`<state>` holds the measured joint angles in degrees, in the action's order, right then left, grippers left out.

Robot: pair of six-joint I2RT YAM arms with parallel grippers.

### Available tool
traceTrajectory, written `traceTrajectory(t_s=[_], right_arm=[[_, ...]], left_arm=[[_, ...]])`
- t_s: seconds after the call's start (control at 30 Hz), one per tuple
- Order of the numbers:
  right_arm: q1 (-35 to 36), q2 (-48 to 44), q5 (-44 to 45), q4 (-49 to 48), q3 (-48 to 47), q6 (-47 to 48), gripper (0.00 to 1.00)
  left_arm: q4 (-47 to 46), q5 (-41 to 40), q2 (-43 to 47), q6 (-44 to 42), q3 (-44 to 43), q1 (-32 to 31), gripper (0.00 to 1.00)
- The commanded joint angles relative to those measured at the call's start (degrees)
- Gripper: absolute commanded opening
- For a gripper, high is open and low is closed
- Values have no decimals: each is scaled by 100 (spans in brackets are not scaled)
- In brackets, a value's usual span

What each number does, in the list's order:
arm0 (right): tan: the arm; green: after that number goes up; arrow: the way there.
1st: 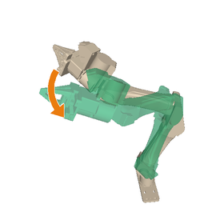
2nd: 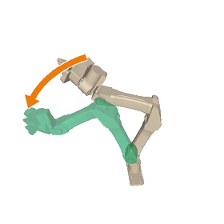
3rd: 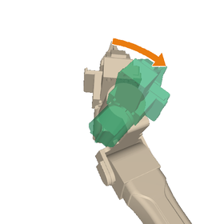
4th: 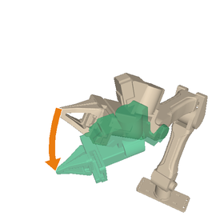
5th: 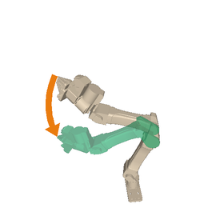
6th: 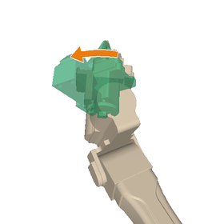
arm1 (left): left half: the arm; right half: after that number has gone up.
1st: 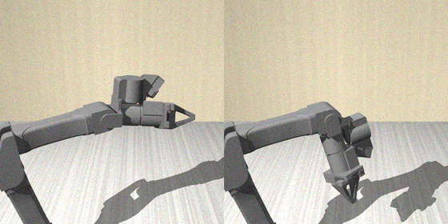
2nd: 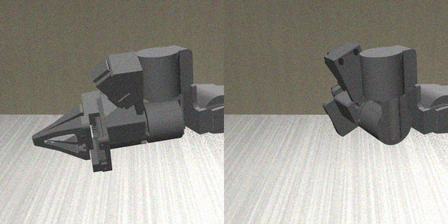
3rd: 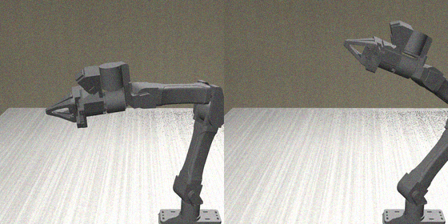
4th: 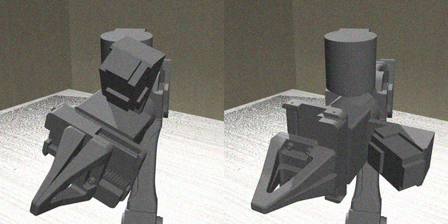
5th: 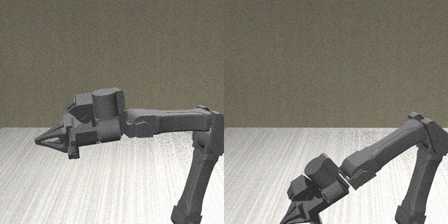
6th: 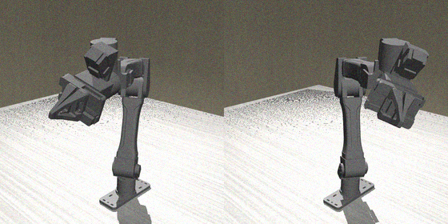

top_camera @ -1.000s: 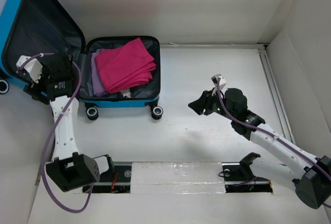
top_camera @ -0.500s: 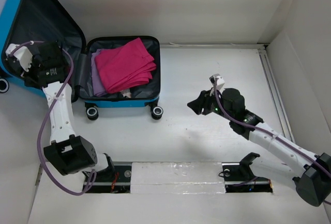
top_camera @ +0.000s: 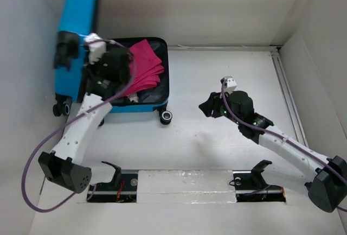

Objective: Pack the luggage

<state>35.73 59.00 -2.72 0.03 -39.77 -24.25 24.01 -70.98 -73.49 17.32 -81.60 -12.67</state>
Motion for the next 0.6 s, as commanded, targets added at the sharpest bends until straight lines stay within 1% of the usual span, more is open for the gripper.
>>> traceTrajectory(t_s=[0.0,0.03,0.07,0.1,0.13,0.17,0.2,0.23,0.27,0.3,0.37,0.4,0.43,0.47,0.5,0.53,0.57], right_arm=[[49,6,228,-47,-268,-45,50],[49,6,306,-47,-268,-97,51],[49,6,377,-47,-268,-97,51],[49,6,378,-47,-268,-97,53],[49,6,438,-47,-268,-150,53],[49,6,439,-47,-268,-150,53],[49,6,491,-47,-216,-150,53],[49,6,492,-47,-216,-150,53],[49,6,579,5,-216,-150,53],[49,6,649,6,-216,-202,54],[49,6,728,6,-216,-203,54],[49,6,781,6,-216,-203,54],[49,6,782,6,-276,-203,54],[49,67,782,6,-277,-255,54],[49,137,782,6,-277,-308,54],[49,138,843,6,-277,-308,54],[49,225,843,6,-277,-308,48]], left_arm=[[-731,-513,424,-141,442,-1815,0],[-731,-513,493,-141,565,-2175,0],[-731,-687,546,-141,697,-2796,0],[-340,-689,547,181,846,-3064,0],[30,-602,547,488,848,-3266,7],[503,-549,547,953,848,-3721,33],[1256,-548,547,1714,848,-3943,50],[1499,-548,547,1913,848,-4180,62],[1788,-548,547,2220,909,-4418,69],[2209,-496,599,2484,909,-4951,76],[2213,-609,599,2522,1015,-5577,77],[2309,-801,547,2678,1067,-6154,77],[2475,-899,494,2837,1007,-6439,77],[2303,-1004,442,2742,1006,-6694,78],[2075,-1084,389,2159,1006,-6905,78],[1846,-1302,223,1892,928,-7194,79],[1505,-1417,126,1724,779,-7197,81]])
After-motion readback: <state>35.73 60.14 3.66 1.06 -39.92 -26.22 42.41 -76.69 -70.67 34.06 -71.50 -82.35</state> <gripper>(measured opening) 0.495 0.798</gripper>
